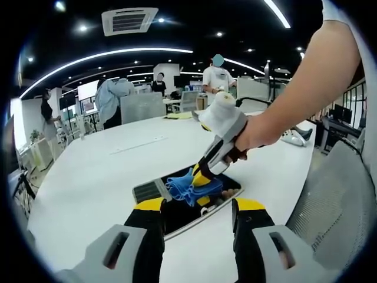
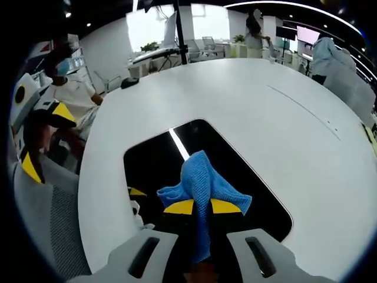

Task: Wipe the mirror surface with the cleaning cloth until all visible marks leave the cleaned area.

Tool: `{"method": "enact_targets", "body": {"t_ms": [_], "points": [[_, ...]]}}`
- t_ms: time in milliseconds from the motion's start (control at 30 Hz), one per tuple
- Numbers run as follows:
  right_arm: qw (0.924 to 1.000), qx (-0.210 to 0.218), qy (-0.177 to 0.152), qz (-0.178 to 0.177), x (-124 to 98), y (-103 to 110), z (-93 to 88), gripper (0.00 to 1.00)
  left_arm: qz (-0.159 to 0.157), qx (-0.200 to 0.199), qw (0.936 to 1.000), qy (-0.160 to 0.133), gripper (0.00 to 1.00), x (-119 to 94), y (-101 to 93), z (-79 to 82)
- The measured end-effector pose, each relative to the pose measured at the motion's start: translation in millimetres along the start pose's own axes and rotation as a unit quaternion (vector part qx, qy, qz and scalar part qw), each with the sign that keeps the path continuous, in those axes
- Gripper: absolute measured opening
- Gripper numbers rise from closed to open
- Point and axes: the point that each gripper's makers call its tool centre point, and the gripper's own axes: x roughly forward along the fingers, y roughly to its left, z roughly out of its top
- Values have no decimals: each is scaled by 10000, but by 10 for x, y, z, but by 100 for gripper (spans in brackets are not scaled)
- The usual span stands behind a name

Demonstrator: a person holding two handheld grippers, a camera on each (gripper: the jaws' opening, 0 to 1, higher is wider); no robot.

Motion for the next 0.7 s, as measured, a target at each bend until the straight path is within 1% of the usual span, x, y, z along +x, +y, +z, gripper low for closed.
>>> {"method": "enact_targets", "body": {"t_ms": [700], "points": [[10000, -33, 7, 49, 51, 33, 52, 4, -11, 29, 10000, -9, 44, 1, -5, 1]]}}
